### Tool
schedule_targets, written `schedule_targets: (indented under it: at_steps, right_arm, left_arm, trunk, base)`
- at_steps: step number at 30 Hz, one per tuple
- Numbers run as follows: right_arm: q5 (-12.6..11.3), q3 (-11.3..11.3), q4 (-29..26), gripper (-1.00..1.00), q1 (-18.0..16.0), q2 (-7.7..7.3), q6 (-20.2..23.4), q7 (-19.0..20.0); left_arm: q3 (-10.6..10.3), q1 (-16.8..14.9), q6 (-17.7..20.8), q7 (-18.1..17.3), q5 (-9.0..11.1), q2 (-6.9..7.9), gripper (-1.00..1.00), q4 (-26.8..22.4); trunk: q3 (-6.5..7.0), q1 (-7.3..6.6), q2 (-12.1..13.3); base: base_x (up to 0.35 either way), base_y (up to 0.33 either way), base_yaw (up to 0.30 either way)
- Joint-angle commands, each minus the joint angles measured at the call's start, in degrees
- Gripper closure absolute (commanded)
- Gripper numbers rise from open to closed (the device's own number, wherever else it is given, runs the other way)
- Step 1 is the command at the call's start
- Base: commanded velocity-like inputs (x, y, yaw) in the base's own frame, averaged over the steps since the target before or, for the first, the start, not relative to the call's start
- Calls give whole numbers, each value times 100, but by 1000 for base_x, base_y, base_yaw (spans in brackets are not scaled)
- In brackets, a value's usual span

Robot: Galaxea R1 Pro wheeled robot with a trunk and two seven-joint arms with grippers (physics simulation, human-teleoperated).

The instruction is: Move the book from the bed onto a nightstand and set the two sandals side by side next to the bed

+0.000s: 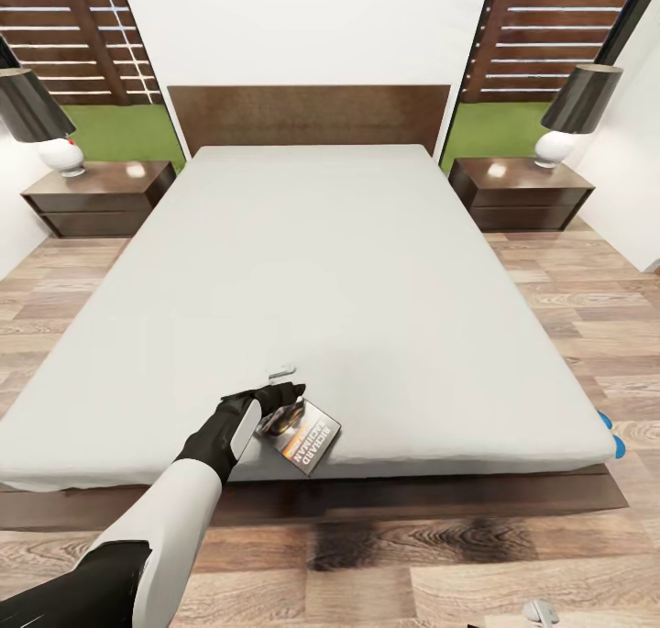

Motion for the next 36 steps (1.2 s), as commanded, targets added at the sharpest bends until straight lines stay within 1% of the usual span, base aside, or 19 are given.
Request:
schedule_targets:
  at_steps: [1,20,34,36]
  right_arm:
    - [-11,-14,-1,-100,-2,-1,42,22]
    - [-20,-14,15,-100,-2,-9,-25,24]
    - [-20,-14,16,-100,-2,-9,2,22]
    - [-20,-14,16,-100,-2,-9,5,22]
  left_arm:
    - [43,0,51,-13,26,-7,-100,-3]
    - [49,0,51,-13,26,-7,-100,2]
    - [59,0,50,-13,29,-7,-100,4]
    - [57,0,51,-11,27,-7,-100,2]
  trunk:
    - [-4,0,-2]
    - [-4,0,-2]
    - [-4,0,-2]
    - [32,-44,79]
  base:
    - [0,0,0]
    - [0,0,0]
    - [0,0,0]
    - [0,0,0]
